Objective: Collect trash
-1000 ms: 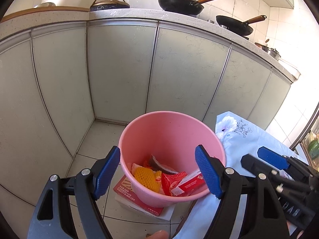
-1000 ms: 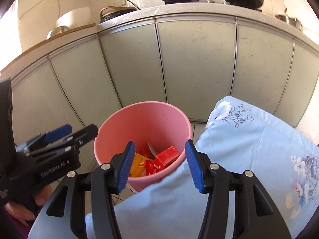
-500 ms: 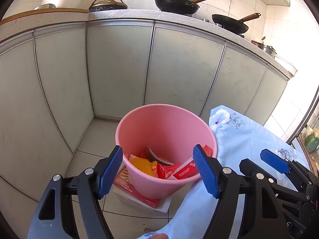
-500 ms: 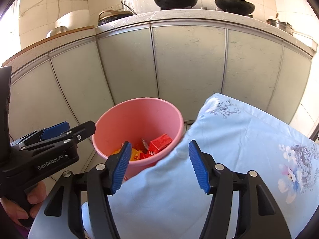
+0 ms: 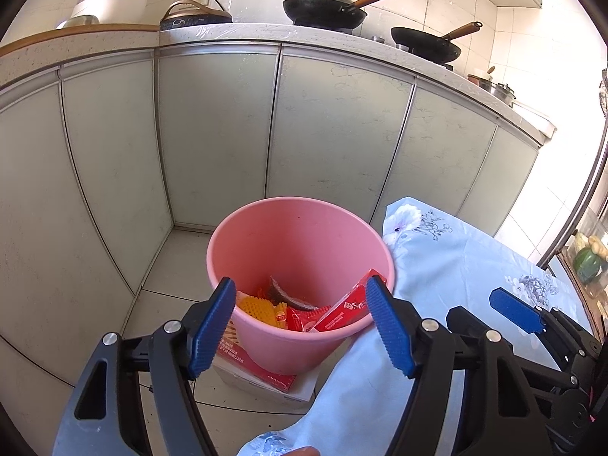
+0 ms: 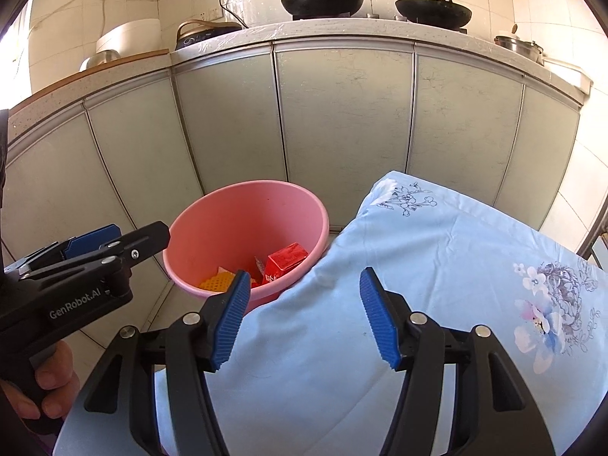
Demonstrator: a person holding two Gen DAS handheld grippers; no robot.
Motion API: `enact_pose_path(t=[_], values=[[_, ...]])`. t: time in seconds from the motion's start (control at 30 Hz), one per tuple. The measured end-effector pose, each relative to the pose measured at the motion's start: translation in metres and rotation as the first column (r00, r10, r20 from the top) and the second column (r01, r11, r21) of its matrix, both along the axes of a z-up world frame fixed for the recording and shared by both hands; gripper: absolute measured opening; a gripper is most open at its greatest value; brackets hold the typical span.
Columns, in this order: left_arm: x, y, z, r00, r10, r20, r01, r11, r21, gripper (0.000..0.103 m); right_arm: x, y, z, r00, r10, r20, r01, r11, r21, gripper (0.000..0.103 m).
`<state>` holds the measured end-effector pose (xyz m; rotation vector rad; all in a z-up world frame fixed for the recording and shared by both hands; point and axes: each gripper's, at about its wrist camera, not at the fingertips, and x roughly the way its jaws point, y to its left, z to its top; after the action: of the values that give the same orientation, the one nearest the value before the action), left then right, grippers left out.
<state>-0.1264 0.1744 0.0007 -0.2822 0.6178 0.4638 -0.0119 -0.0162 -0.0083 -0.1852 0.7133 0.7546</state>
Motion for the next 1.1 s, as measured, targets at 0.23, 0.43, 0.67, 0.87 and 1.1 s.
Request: enact_pose_path(t=[0.23, 0.43, 0.67, 0.87, 1.1], values=[[0.0014, -0.0018, 0.0028, 1.000, -0.009, -0.002, 0.009, 1.000, 0.006, 0.070, 0.0020, -0.0037, 0.0024, 1.000, -0.009, -0.002, 0.009, 1.000, 0.009, 0.060], [0.0043, -0.0046, 0.0048, 1.000, -0.020, -0.005, 0.020, 1.000, 0.011, 0.070, 0.0034, -0.0054, 0.0030, 1.000, -0.011, -0.005, 0.011, 1.000, 0.012, 0.060], [0.0052, -0.0058, 0.0055, 1.000, -0.028, -0.006, 0.028, 1.000, 0.014, 0.069, 0.0042, -0.0075, 0.0037, 1.000, -0.019, -0.008, 0.019, 1.000, 0.017, 0.060], [0.0048, -0.0066, 0.0053, 0.999, -0.031, -0.008, 0.031, 0.999, 0.017, 0.069, 0.0037, -0.0076, 0.0040, 1.000, -0.018, -0.010, 0.018, 1.000, 0.017, 0.060], [0.0048, -0.0069, 0.0053, 0.999, -0.033, -0.009, 0.033, 0.999, 0.022, 0.068, 0.0026, -0.0077, 0.0041, 1.000, -0.019, -0.009, 0.019, 1.000, 0.018, 0.060]])
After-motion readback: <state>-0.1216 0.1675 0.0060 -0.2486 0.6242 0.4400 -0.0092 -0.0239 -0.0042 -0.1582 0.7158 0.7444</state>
